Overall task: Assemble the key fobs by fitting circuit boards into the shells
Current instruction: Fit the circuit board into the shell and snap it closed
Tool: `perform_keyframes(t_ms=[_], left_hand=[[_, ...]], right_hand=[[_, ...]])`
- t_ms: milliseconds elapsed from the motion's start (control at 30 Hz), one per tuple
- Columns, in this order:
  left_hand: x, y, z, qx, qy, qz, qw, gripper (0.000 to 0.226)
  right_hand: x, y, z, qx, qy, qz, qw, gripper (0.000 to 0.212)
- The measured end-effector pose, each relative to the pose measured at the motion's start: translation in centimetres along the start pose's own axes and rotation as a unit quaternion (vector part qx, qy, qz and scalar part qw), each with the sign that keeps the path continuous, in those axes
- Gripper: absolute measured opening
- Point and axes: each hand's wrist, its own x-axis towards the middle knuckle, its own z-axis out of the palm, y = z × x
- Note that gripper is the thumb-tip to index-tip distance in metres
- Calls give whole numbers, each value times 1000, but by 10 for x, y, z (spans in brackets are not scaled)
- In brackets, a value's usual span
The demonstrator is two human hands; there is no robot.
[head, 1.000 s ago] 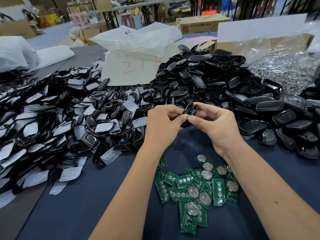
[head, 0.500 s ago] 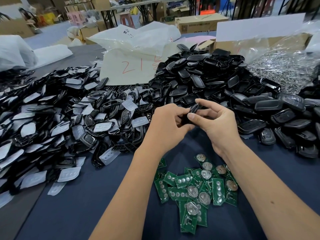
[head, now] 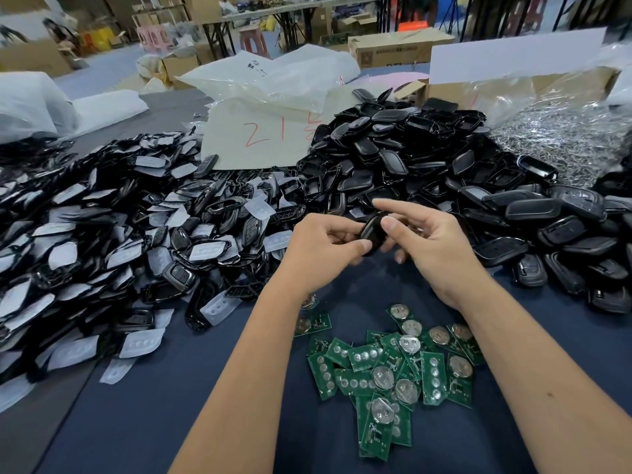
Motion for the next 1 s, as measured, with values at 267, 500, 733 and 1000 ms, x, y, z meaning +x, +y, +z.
perform_keyframes(t_ms=[267, 500, 733, 1000], left_hand=[[-3, 5, 0, -59, -50, -4, 997, 26], [0, -2, 0, -98, -7, -35, 995, 13], [1, -3, -1, -83, 28, -13, 996, 18], [4, -3, -1, -31, 52, 17, 998, 29]], right_hand=[[0, 2, -2, 27, 13, -11, 999, 17], [0, 0, -3, 90, 30, 7, 995, 18], [0, 0, -2, 117, 18, 9, 993, 17], [1, 4, -4, 83, 1, 9, 996, 21]])
